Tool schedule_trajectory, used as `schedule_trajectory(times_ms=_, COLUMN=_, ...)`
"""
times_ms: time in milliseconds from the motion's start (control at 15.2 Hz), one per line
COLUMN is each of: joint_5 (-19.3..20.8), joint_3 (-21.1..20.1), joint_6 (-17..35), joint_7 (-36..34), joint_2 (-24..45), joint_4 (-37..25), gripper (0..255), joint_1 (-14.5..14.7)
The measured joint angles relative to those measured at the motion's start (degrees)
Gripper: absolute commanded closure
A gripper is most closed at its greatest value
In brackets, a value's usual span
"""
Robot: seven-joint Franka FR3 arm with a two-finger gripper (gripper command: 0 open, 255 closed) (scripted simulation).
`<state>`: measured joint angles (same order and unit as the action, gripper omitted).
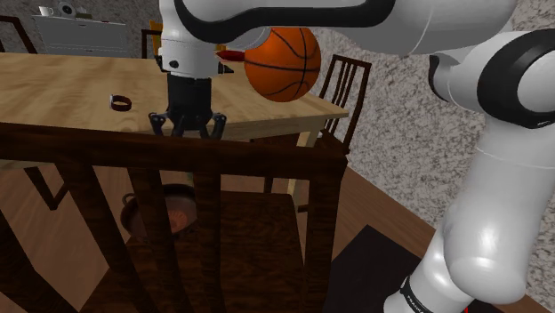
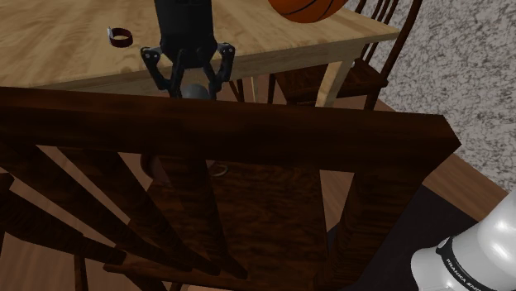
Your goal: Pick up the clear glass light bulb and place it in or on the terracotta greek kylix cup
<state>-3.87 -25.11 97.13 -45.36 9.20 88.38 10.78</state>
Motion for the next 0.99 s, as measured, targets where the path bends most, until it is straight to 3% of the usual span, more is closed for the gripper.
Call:
schedule_trajectory(times_ms=198, joint_5=3.9, joint_3=-0.3, joint_6=-3.5, joint_7=-2.5, joint_2=9.2, joint_4=-12.2, gripper=255, joint_1=2.7)
schedule_trajectory(times_ms=330, joint_5=6.5, joint_3=0.0, joint_6=-8.6, joint_7=-3.6, joint_2=16.4, joint_4=-23.0, gripper=255, joint_1=5.3)
schedule_trajectory(times_ms=396, joint_5=7.0, joint_3=0.1, joint_6=-9.5, joint_7=-3.7, joint_2=17.6, joint_4=-24.2, gripper=255, joint_1=5.8)
schedule_trajectory(times_ms=528, joint_5=7.2, joint_3=0.1, joint_6=-9.2, joint_7=-3.8, joint_2=18.7, joint_4=-24.8, gripper=255, joint_1=6.2)
schedule_trajectory(times_ms=990, joint_5=6.8, joint_3=0.1, joint_6=-1.6, joint_7=-3.4, joint_2=17.5, joint_4=-17.7, gripper=255, joint_1=5.2)
